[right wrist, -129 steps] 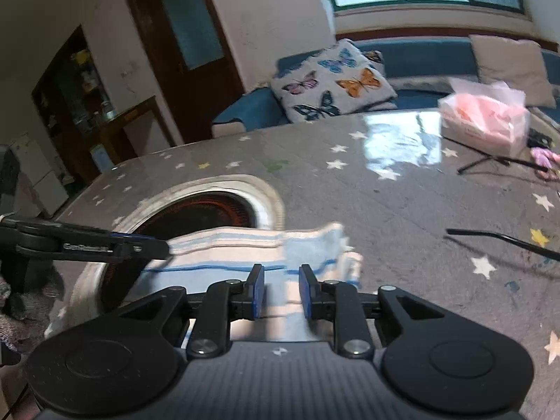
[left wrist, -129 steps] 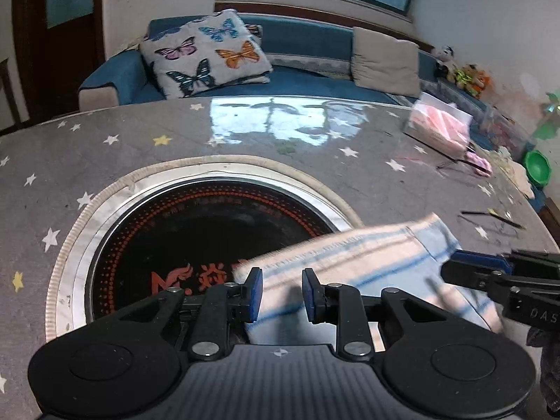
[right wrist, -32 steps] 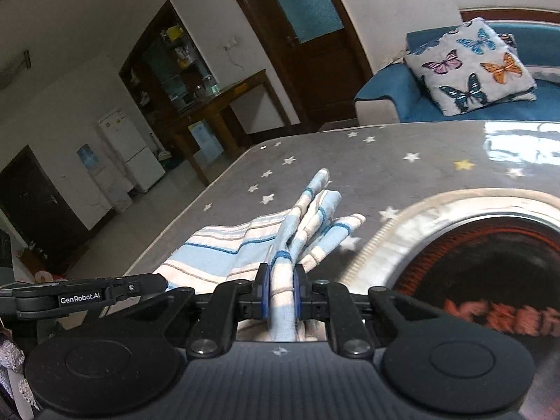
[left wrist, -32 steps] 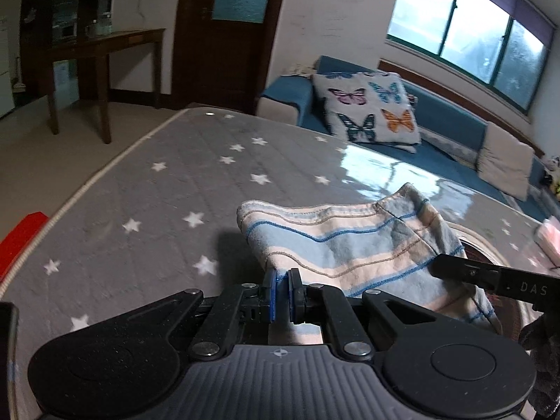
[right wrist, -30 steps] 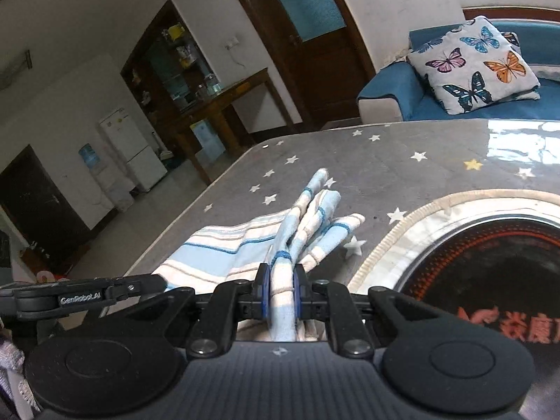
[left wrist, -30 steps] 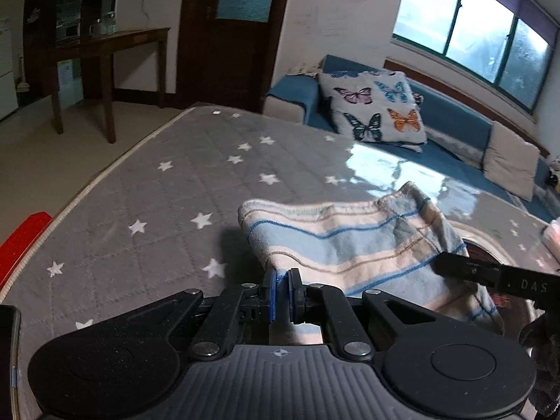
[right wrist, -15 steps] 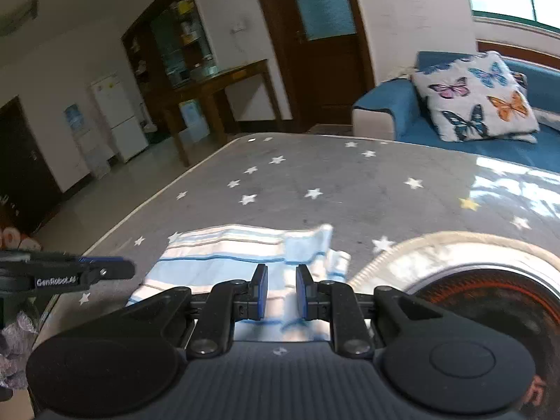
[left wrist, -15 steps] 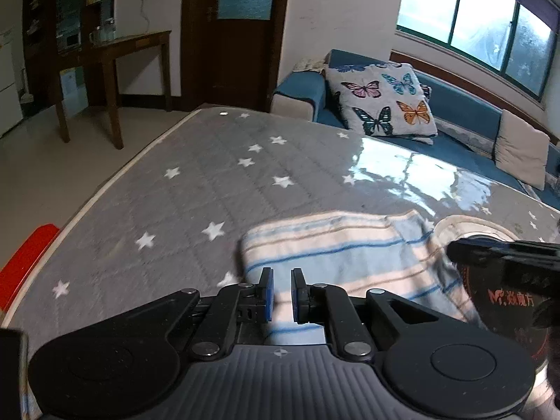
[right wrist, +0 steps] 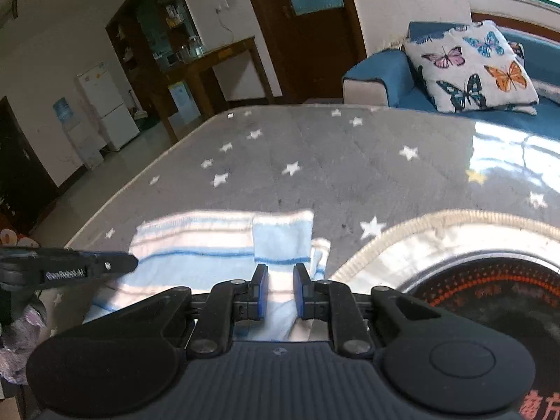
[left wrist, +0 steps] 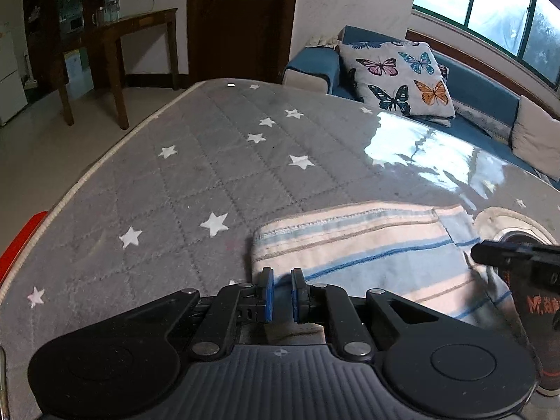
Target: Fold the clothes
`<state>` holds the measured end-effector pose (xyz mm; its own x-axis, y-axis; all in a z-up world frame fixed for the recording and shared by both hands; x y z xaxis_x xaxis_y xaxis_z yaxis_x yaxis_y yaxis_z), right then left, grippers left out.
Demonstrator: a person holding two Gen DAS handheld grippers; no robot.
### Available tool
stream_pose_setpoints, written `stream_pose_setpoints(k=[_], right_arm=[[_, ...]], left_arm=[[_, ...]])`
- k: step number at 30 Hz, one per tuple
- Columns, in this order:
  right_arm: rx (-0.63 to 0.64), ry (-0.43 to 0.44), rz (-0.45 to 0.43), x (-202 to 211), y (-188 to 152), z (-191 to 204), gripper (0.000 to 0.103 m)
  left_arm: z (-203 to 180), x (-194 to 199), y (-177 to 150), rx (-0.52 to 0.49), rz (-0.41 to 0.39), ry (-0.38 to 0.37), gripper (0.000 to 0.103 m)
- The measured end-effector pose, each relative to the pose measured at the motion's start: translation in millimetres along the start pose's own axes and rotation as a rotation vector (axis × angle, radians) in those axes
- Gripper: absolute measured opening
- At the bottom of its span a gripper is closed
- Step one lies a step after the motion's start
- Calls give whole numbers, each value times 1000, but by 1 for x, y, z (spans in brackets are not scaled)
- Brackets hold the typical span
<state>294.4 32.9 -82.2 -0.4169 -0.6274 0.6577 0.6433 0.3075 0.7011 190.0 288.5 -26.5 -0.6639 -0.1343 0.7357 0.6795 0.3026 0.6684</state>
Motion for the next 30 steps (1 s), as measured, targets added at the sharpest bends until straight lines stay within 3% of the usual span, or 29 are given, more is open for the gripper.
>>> stream_pose_setpoints(k=[4,8,13,17,30], right_arm=[[-28,36,-25,-1,12,2,16],[-25,35,33,-13,8,0,16],[-23,60,19,9,5,2,17],[34,76,60,19,-4,10,17],[140,37,135,57,-50,20,17]], left_arm=[[-3,5,6,0,-26,-11,11],[-1,3,6,9,-11,2,11],[-7,19,-3,-13,-22,-23,11],[-20,32,-18,-55,-18,-49,20],[-31,61,-66,-115,12,-54,24]])
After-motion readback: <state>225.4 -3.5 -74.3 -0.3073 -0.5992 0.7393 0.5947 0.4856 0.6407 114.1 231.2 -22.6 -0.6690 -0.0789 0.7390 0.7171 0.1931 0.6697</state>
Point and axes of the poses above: each gripper's, at about its wrist camera, not at the fingertips, and x roughly against the way its jaws point, z to its left, y to its top, the point moved 3 cm from there along -x, roughly the way its jaws point, and after that the axes turned 2 degrees about -y, right-handed, at the moved point
